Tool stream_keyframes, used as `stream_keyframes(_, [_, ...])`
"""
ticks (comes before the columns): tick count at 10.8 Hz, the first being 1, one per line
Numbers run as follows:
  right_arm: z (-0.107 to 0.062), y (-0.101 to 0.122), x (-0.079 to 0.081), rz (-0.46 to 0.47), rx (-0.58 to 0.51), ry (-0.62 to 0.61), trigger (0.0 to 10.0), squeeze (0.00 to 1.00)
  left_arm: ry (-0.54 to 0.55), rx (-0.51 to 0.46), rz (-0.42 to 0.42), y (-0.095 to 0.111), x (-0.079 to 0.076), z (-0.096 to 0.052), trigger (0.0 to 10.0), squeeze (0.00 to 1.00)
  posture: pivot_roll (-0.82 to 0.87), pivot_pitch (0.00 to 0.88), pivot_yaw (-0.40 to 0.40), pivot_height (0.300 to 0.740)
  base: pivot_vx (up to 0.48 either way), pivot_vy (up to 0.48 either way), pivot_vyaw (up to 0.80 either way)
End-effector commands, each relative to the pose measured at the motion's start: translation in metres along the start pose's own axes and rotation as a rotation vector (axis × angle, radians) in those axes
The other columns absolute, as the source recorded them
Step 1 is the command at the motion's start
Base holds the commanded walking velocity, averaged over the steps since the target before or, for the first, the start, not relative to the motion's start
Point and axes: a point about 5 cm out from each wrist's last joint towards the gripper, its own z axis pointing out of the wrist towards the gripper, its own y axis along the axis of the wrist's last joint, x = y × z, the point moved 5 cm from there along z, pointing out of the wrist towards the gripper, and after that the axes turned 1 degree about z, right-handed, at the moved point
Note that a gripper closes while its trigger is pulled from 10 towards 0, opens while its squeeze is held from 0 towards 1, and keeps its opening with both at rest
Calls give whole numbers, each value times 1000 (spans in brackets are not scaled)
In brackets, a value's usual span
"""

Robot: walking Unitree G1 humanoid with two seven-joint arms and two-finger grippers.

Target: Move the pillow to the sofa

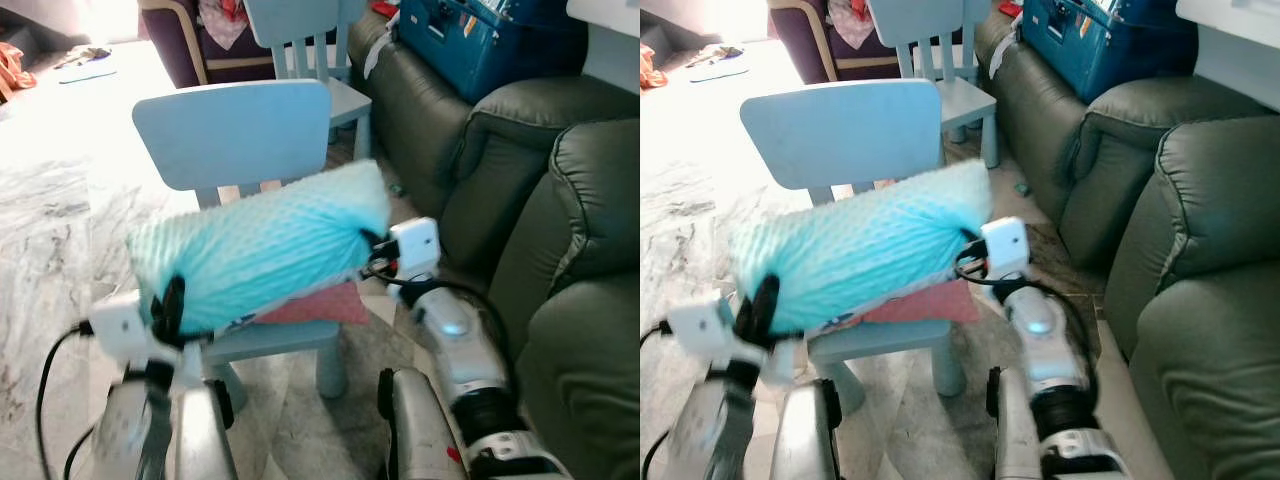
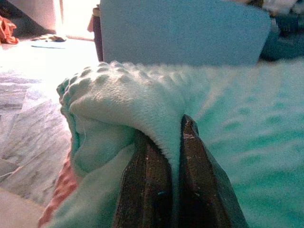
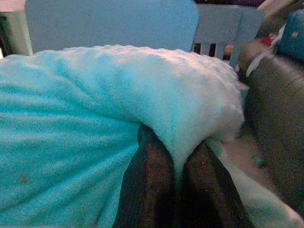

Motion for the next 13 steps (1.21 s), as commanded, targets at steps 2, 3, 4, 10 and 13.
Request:
stream_keyframes(2, [-10, 5, -18, -44, -11, -65, 0, 0, 36, 27, 29, -2, 13, -13, 0, 0, -136, 0, 41, 487, 0, 0, 0])
stream_keyframes(3, [-15, 3, -22, -46, -3, -101, 0, 0, 64, 43, 31, -7, 20, -17, 0, 0, -143, 0, 46, 487, 0, 0, 0])
stream_keyframes(4, [-16, 4, -22, -41, -8, -113, 0, 0, 75, 49, 24, -9, 22, -18, 0, 0, -146, 0, 49, 487, 0, 0, 0])
stream_keyframes(10, [-3, 27, -15, 3, -64, -143, 0, 0, 61, 30, 17, -6, 16, -5, 0, 0, -152, 0, 52, 487, 0, 0, 0])
stream_keyframes(13, [-3, 26, -16, 9, -60, -144, 0, 0, 59, 31, 15, -6, 16, -3, 0, 0, -154, 0, 54, 487, 0, 0, 0])
